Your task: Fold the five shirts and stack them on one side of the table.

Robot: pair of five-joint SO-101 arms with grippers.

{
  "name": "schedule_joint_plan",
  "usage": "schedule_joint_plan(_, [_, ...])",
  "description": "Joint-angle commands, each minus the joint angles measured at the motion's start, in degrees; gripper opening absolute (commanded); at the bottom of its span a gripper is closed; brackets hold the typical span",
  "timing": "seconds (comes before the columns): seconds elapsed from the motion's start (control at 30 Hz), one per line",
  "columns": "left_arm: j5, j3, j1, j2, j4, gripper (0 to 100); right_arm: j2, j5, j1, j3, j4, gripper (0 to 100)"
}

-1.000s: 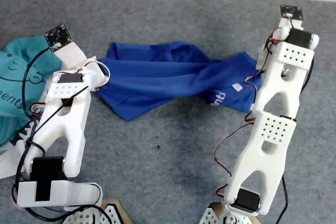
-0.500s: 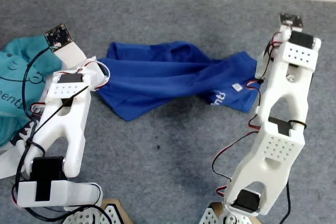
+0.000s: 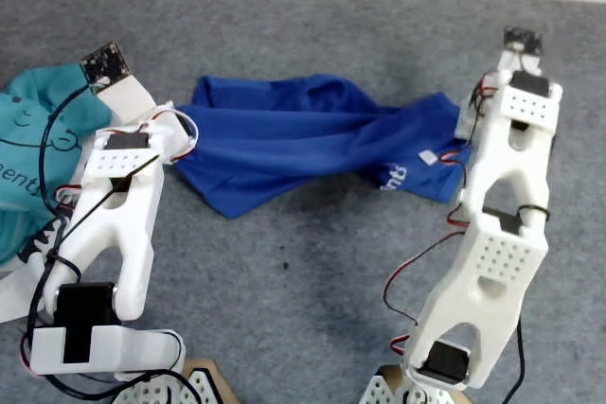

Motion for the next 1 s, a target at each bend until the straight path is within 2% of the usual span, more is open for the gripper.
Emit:
schedule_joint_plan(0.0, [0.09,-0.4,0.4,-0.22,-0.88,1,0.48,-0.88,-1.8,-5.14,0.31,19.1])
schedule_joint_plan(0.2, [0.09,-0.4,0.4,-0.22,-0.88,1,1.71,-2.81,-4.18,-9.1,2.42,19.1])
schedule_joint_plan(0.43, [0.0,-0.4,0.4,-0.22,-0.88,1,2.95,-2.81,-4.62,-8.57,-2.95,19.1])
schedule_joint_plan(0.7, [0.0,-0.4,0.4,-0.22,-0.88,1,8.92,-2.73,-4.7,-9.27,-2.77,18.7])
schedule_joint_plan(0.97, [0.0,-0.4,0.4,-0.22,-0.88,1,9.1,-2.9,-3.47,-9.27,-5.76,1.4])
